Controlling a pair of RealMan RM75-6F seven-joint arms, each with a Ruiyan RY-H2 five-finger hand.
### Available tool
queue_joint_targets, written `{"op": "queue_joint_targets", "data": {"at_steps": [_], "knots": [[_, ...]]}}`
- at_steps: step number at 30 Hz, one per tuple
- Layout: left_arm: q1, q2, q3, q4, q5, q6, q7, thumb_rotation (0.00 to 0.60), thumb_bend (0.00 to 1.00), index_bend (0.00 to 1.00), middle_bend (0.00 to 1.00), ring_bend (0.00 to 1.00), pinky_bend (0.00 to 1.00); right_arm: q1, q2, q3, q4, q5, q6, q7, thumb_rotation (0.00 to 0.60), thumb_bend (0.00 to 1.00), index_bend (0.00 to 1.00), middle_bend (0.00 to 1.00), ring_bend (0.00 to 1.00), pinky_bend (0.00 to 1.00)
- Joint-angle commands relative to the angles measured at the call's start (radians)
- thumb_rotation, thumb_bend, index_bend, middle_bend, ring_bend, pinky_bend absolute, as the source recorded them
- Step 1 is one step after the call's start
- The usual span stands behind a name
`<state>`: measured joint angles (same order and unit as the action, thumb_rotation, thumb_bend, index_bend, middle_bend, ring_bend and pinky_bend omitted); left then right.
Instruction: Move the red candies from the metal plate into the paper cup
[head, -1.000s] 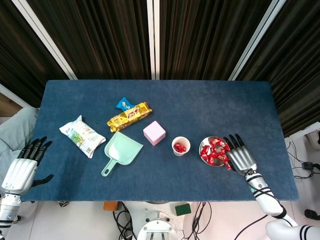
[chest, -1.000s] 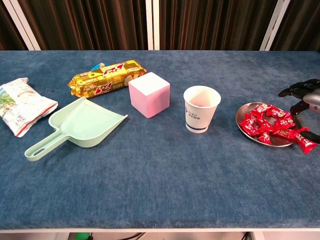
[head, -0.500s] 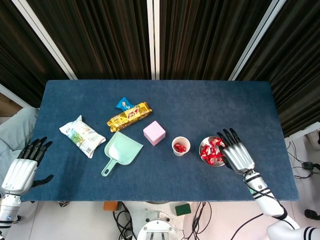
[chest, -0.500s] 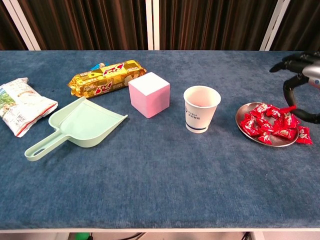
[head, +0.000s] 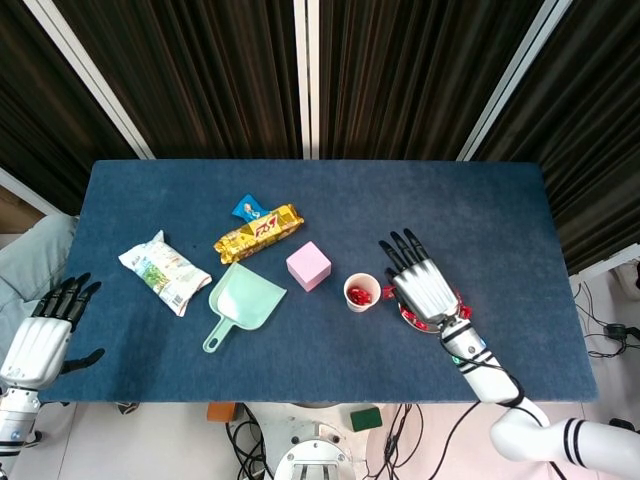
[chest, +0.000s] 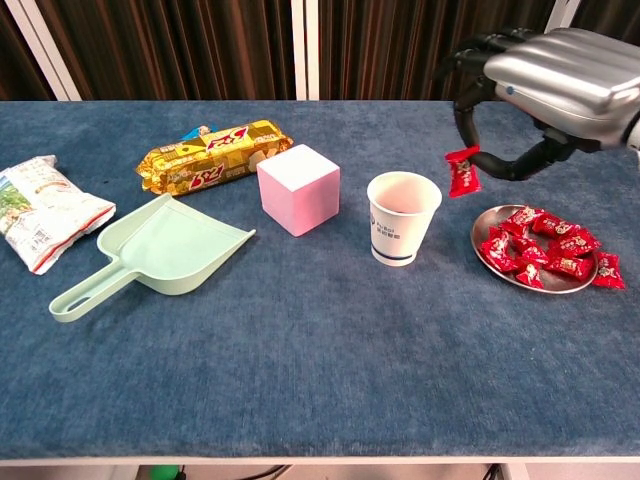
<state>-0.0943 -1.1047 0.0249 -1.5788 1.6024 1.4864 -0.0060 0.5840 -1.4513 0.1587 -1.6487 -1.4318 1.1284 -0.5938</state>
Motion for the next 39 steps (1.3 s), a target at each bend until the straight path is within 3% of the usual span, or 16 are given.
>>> {"op": "queue_joint_targets", "data": {"at_steps": [1,6,9,13,16,22,26,33,39], "knots": [[-0.002,0.000,-0.001,0.000,-0.001,-0.002,-0.001,0.600,0.10,0.09,0.03,0.00,0.15,0.026,-0.043,0.020,0.032,0.004,-0.006,-0.008,0.600,0.48,0.76,0.11,0.00,0.00],[-0.001,0.001,-0.001,0.001,-0.002,-0.002,-0.002,0.600,0.10,0.09,0.03,0.00,0.15,0.052,-0.086,0.026,0.065,0.011,-0.018,-0.007,0.600,0.48,0.75,0.11,0.00,0.00],[-0.002,0.000,0.000,0.000,0.000,-0.003,0.000,0.600,0.10,0.09,0.03,0.00,0.15,0.065,-0.102,0.026,0.076,0.020,-0.032,0.003,0.600,0.47,0.68,0.10,0.00,0.00],[-0.003,0.000,0.001,-0.001,0.002,-0.005,0.003,0.600,0.10,0.09,0.03,0.00,0.15,0.071,-0.096,0.016,0.069,0.025,-0.044,0.009,0.600,0.42,0.39,0.07,0.00,0.00],[-0.003,0.000,0.001,0.000,0.002,-0.005,0.002,0.600,0.10,0.09,0.03,0.00,0.15,0.063,-0.079,0.008,0.056,0.016,-0.026,0.012,0.600,0.41,0.30,0.07,0.00,0.00],[-0.005,-0.001,0.003,-0.002,0.005,-0.008,0.005,0.600,0.10,0.09,0.03,0.00,0.15,-0.005,0.004,-0.037,0.013,-0.026,0.061,0.045,0.600,0.41,0.29,0.07,0.00,0.00],[-0.001,0.000,0.003,-0.004,0.008,0.001,0.007,0.600,0.10,0.09,0.03,0.00,0.15,-0.095,0.079,-0.106,0.018,-0.050,0.139,0.087,0.600,0.41,0.30,0.07,0.00,0.00],[-0.003,-0.004,0.007,-0.009,0.016,-0.003,0.023,0.600,0.10,0.09,0.03,0.00,0.15,-0.211,0.117,-0.181,0.142,0.012,0.156,0.223,0.600,0.36,0.32,0.04,0.00,0.00],[-0.003,-0.007,0.006,-0.012,0.010,-0.007,0.034,0.600,0.10,0.09,0.03,0.00,0.15,-0.260,0.085,-0.204,0.240,0.017,0.157,0.298,0.600,0.28,0.33,0.03,0.00,0.00]]}}
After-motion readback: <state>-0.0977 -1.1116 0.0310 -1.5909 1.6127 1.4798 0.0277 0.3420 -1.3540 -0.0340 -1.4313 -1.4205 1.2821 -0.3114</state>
